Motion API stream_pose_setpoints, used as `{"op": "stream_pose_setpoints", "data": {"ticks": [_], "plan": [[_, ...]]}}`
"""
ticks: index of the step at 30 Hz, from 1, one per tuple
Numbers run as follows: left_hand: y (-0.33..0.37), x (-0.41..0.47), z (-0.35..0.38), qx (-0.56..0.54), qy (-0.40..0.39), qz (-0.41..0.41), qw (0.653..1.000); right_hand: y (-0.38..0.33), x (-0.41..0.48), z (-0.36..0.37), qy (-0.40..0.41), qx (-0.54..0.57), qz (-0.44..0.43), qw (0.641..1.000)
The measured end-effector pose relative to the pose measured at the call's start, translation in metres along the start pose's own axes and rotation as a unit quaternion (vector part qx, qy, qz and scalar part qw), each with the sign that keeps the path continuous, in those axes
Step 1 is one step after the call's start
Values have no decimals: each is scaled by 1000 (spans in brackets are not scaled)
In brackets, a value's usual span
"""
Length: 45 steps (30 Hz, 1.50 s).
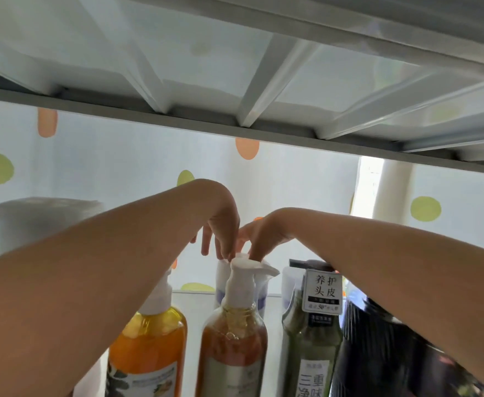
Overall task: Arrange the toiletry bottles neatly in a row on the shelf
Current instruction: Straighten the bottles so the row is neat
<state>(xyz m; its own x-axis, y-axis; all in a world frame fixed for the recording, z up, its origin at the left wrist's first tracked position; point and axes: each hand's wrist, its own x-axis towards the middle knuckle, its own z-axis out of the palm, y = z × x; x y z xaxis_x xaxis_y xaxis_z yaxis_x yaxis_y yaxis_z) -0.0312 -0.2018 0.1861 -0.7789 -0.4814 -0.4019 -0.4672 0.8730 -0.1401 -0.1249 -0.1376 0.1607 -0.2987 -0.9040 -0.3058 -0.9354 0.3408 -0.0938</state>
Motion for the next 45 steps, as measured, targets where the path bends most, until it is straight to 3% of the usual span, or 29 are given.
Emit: {"op": "stream_pose_setpoints", "data": {"ticks": [15, 28, 35, 45], "plan": [[10, 13, 12, -63, -25, -7, 998, 7, -5, -4, -91, 26, 76, 993], [-1, 21, 16, -73, -29, -14, 997, 18, 0, 8, -10, -12, 10, 1000], [-2, 26, 15, -64, -33, -20, 997, 26, -1, 9, -19, 22, 12, 1000], [9, 2, 25, -83, 23, -7, 996, 23, -23, 2, 3, 64, -13, 998]]}}
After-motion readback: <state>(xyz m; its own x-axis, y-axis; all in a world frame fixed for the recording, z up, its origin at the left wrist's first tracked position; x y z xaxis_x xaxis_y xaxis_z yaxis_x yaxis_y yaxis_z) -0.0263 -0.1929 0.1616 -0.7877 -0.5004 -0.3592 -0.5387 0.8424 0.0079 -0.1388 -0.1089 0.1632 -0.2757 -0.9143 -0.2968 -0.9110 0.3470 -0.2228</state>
